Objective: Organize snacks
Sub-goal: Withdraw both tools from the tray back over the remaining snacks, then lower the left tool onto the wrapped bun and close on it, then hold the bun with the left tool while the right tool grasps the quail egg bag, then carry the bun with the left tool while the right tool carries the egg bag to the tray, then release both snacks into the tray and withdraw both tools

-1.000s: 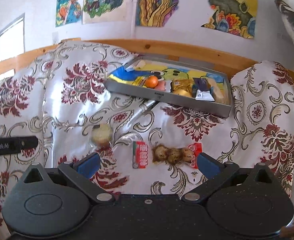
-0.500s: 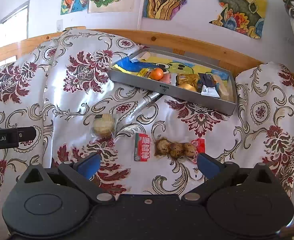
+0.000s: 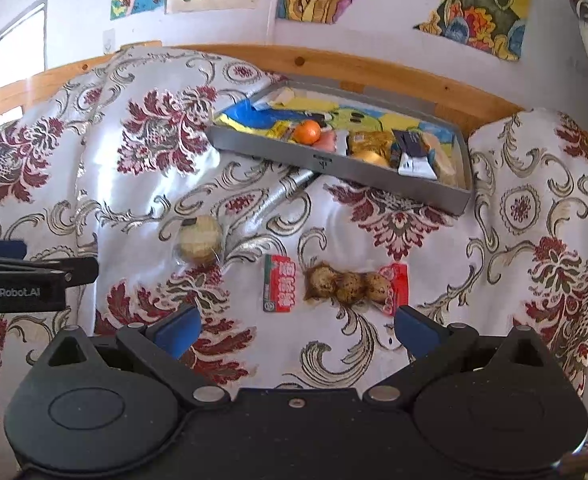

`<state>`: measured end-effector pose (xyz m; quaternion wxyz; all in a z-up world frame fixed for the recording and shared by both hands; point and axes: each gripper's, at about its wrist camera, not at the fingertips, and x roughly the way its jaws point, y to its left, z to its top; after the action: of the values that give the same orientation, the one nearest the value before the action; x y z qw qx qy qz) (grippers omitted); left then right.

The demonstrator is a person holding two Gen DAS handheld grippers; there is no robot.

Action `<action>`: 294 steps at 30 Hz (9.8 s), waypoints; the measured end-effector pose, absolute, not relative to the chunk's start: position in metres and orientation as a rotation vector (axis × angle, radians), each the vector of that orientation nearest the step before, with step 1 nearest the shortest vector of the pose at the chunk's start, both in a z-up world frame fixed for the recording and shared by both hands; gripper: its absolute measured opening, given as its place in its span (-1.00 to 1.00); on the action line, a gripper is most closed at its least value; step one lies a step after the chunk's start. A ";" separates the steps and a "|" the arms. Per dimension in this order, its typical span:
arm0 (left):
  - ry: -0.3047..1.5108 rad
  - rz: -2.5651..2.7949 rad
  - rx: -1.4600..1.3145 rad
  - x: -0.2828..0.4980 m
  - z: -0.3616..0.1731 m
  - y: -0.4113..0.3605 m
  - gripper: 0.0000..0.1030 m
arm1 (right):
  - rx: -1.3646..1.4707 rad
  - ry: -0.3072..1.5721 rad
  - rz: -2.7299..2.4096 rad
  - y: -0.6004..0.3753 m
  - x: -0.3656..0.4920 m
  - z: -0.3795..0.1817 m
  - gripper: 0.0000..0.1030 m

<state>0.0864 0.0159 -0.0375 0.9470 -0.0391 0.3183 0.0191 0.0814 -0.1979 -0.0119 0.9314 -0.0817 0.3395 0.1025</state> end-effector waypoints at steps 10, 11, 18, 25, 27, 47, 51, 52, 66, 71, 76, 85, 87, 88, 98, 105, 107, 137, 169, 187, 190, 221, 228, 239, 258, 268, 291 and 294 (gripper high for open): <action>0.630 -0.060 -0.029 0.123 -0.044 0.016 0.99 | -0.081 0.821 0.242 -0.205 0.108 -0.028 0.99; 0.625 -0.066 -0.021 0.126 -0.045 0.016 0.99 | -0.074 0.831 0.242 -0.206 0.111 -0.029 0.99; 0.597 -0.105 0.018 0.147 -0.050 0.015 0.99 | -0.105 0.841 0.233 -0.209 0.133 -0.035 0.99; 0.621 -0.129 0.000 0.164 -0.064 0.014 0.99 | -0.036 0.862 0.203 -0.226 0.160 -0.036 0.99; 0.623 -0.143 0.007 0.167 -0.067 0.012 0.99 | -0.037 0.854 0.191 -0.231 0.169 -0.035 0.99; 0.706 -0.267 -0.090 0.197 -0.087 -0.010 0.99 | 0.273 0.974 0.127 -0.290 0.238 -0.074 0.99; 0.741 -0.275 -0.183 0.203 -0.089 -0.004 0.99 | 0.296 0.986 0.163 -0.284 0.241 -0.076 0.99; 0.749 -0.273 -0.203 0.205 -0.090 -0.003 0.99 | 0.307 0.994 0.172 -0.284 0.241 -0.076 0.99; 0.764 -0.194 -0.258 0.219 -0.097 -0.003 0.64 | 0.345 1.020 0.186 -0.283 0.240 -0.076 0.99; 0.755 -0.174 -0.207 0.218 -0.100 -0.004 0.41 | 0.341 1.020 0.184 -0.283 0.240 -0.076 0.99; 0.746 -0.170 -0.176 0.212 -0.099 -0.004 0.19 | 0.324 1.017 0.183 -0.281 0.239 -0.077 0.99; 0.754 -0.173 -0.187 0.190 -0.093 -0.001 0.14 | 0.370 1.030 0.212 -0.283 0.231 -0.075 0.98; 0.762 -0.166 -0.202 0.184 -0.091 0.000 0.13 | 0.382 1.036 0.220 -0.283 0.227 -0.075 0.98; 0.764 -0.162 -0.211 0.180 -0.089 0.000 0.14 | 0.386 1.042 0.228 -0.282 0.225 -0.074 0.98; 0.747 -0.127 -0.260 0.148 -0.076 0.000 0.13 | 0.284 1.099 0.323 -0.265 0.193 -0.058 0.98; 0.747 -0.118 -0.280 0.140 -0.074 0.001 0.13 | -0.169 0.940 0.307 -0.237 0.171 -0.047 0.98; 0.744 -0.119 -0.274 0.140 -0.075 0.000 0.13 | -0.261 0.926 0.335 -0.225 0.171 -0.053 0.94; 0.746 -0.163 -0.236 0.147 -0.081 -0.009 0.13 | -0.507 0.885 0.459 -0.189 0.185 -0.090 0.13; 0.725 -0.132 -0.278 0.146 -0.080 -0.005 0.13 | -0.930 0.616 0.375 -0.152 0.141 -0.098 -0.21; 0.714 -0.135 -0.281 0.146 -0.078 -0.006 0.13 | -1.001 0.571 0.267 -0.161 0.136 -0.087 -0.60; 0.714 -0.137 -0.282 0.146 -0.078 -0.006 0.13 | -0.972 0.587 0.247 -0.168 0.141 -0.083 -0.62; 0.605 -0.135 -0.273 0.189 -0.020 -0.004 0.13 | -0.965 0.283 0.157 -0.164 0.144 -0.058 -0.65; 0.530 -0.117 -0.210 0.259 0.017 -0.016 0.13 | -0.865 0.124 0.085 -0.168 0.200 -0.037 -0.65; 0.615 -0.048 -0.199 0.360 0.004 -0.041 0.13 | -0.629 0.230 0.121 -0.177 0.308 -0.017 -0.62; 0.609 0.031 -0.226 0.345 0.020 -0.030 0.99 | -0.203 0.289 0.174 -0.215 0.297 0.022 0.63; 0.525 0.025 -0.245 0.246 0.024 -0.011 0.99 | -0.101 0.258 0.134 -0.237 0.213 0.044 0.98; 0.511 0.086 -0.119 0.079 -0.008 0.006 0.99 | 0.027 0.472 0.131 -0.245 0.064 0.028 0.99; 0.511 0.081 -0.126 0.072 -0.009 0.008 0.99 | 0.007 0.475 0.135 -0.241 0.057 0.027 0.99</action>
<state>0.0722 0.0077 -0.0090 0.9647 -0.0624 0.2526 0.0398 0.0572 -0.2407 0.0265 0.9696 0.0033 0.2352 0.0669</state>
